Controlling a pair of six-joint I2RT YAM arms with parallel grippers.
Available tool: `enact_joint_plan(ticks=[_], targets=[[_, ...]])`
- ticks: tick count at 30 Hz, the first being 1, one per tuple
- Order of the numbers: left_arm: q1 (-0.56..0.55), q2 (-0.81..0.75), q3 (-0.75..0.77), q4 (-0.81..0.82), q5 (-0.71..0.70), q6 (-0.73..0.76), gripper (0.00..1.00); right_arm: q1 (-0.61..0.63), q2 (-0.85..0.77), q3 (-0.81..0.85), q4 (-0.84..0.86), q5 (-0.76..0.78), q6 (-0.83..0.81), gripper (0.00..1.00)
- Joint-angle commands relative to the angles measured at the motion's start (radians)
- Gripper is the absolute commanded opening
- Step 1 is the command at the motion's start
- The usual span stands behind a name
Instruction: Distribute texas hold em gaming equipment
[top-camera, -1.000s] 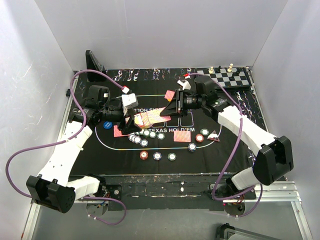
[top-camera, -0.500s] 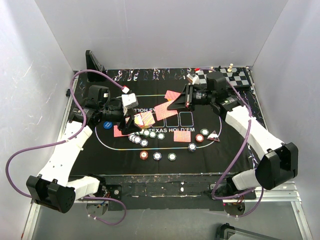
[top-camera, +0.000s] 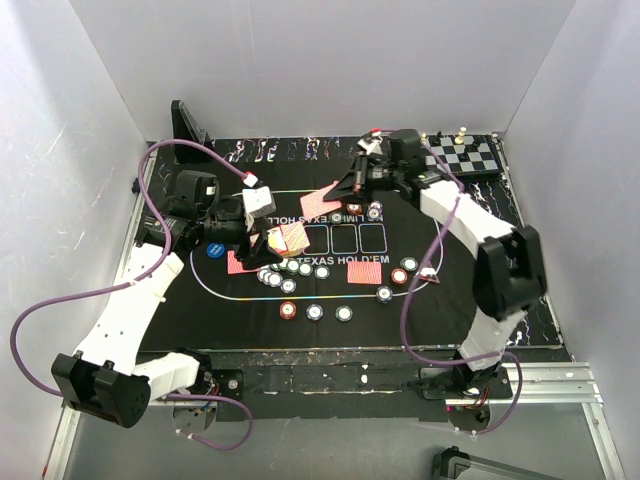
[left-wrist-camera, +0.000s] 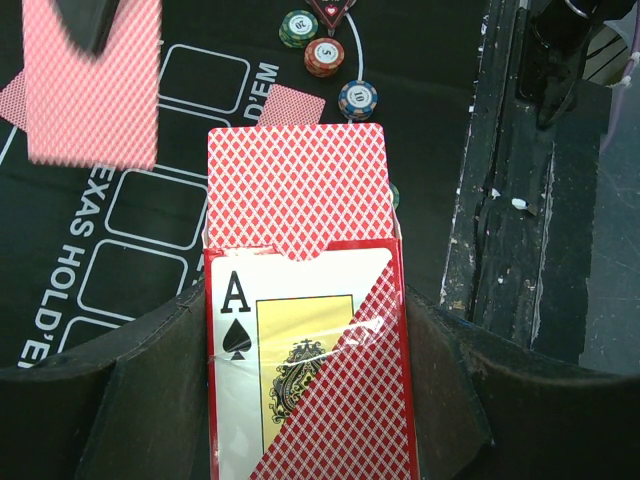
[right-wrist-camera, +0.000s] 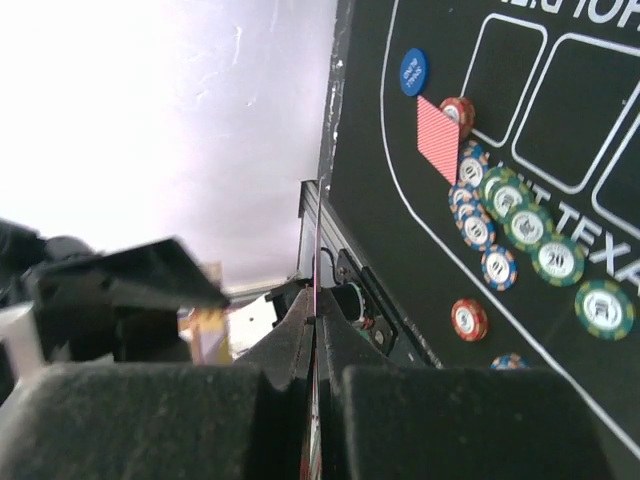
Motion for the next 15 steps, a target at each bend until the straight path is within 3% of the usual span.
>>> enact_joint_plan(ticks=[1,9,15], targets=[[0.006,-0.042,0.048,0.010,0.025,-0.007,0.00,0.096,0.190,0.166,0.035,-0.014,0.008,0.01],[0.005,-0.044,0.046,0.009,0.024,-0.014,0.00,0.266,0.563,0.563,-0.058,-0.007,0.011,0.01],[0.005,-0.042,0.054,-0.004,0.024,-0.013,0.00,0.316,0.750,0.738,-0.106,-0.007,0.029,0.01]])
